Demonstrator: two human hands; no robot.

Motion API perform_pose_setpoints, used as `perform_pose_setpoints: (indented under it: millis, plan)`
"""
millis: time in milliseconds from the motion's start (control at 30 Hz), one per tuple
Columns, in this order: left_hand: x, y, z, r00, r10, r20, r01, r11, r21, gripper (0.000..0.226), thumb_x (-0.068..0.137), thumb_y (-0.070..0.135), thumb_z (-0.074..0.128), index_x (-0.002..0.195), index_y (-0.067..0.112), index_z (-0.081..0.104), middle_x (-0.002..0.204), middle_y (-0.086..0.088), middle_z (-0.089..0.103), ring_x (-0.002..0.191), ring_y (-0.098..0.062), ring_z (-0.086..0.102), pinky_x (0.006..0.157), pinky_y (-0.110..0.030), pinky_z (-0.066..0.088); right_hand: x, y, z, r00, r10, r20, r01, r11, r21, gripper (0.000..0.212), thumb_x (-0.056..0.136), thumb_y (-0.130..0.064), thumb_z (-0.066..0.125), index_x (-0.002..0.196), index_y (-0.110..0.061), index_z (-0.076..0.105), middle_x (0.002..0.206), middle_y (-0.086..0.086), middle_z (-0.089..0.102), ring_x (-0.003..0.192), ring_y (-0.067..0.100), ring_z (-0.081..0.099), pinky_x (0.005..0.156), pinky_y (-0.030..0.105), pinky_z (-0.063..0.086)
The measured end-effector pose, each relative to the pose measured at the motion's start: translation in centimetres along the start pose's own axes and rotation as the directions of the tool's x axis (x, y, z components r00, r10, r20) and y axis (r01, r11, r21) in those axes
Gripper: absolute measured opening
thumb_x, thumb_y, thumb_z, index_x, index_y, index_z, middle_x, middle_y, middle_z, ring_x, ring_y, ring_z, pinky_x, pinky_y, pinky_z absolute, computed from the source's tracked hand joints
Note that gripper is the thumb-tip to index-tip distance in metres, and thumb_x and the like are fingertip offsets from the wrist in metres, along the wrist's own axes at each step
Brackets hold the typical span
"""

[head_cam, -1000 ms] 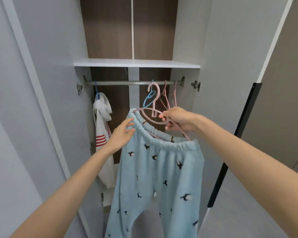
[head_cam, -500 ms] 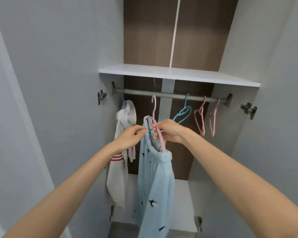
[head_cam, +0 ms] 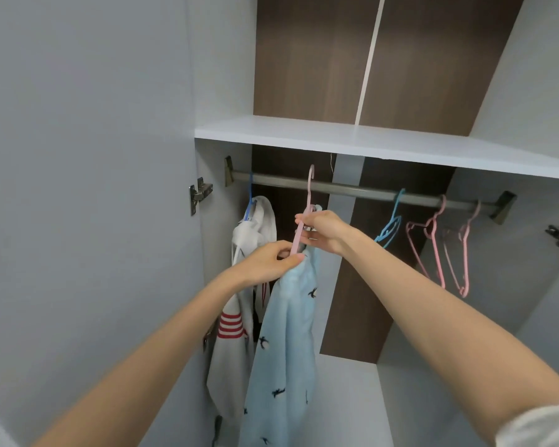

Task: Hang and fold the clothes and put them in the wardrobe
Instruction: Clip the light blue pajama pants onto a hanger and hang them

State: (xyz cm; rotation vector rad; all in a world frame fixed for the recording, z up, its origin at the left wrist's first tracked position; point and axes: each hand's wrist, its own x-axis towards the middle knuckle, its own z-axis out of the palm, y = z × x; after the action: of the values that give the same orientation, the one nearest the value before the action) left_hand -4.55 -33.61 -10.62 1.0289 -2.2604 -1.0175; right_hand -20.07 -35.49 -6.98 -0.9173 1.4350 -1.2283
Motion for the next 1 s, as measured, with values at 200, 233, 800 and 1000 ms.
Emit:
perform_pose_setpoints:
  millis: [200,233,800,1000]
  plan:
    - [5.7,-3.3,-0.9,0.999,-0.028,-0.017,0.027,0.999,-0.030,0.031,0.096,0.034,0.049,0.116,0.012,0.058,0.086,0.003,0.053,0.076,-0.008,0.048,0.071,-0.019,0.041,6.4,-0.1,0.4,0.999,0.004,-0.034,-0.003,1.000,0.029,0.027,0.098,-0.006,0.047,0.123,-0.001,0.057,0.092,0.005,0.059,0.084,0.015,0.057,0.082,0.029,0.050]
    - [6.4,-3.7,-1.1,0.999,-0.033,-0.033,0.032,0.999,-0.031,0.030,0.096,0.033,0.049,0.117,0.013,0.058,0.088,0.005,0.054,0.080,-0.007,0.049,0.071,-0.017,0.041,7.3,-0.1,0.5,0.999,0.002,-0.040,-0.001,0.999,0.034,0.027,0.098,-0.006,0.047,0.123,-0.001,0.057,0.091,0.004,0.059,0.082,0.015,0.057,0.081,0.029,0.049]
    - [15.1,-7.7,-0.2,0.991,-0.054,-0.123,0.051,0.998,-0.023,0.027,0.097,0.026,0.049,0.114,0.007,0.057,0.099,0.003,0.055,0.090,-0.009,0.050,0.073,-0.017,0.039,18.5,0.6,-0.1,0.999,0.052,0.005,-0.052,0.999,-0.016,0.026,0.098,-0.005,0.045,0.120,-0.006,0.059,0.090,0.002,0.058,0.081,0.015,0.055,0.078,0.029,0.047]
    - [15.7,-9.1,1.8,0.992,-0.087,-0.094,0.088,0.996,0.002,0.028,0.099,0.026,0.045,0.119,0.008,0.054,0.100,0.002,0.056,0.091,-0.011,0.051,0.081,-0.021,0.039,20.1,2.4,-0.4,0.996,0.094,0.009,-0.094,0.995,-0.012,0.025,0.098,-0.004,0.044,0.117,-0.008,0.060,0.088,0.003,0.057,0.080,0.016,0.055,0.070,0.028,0.048]
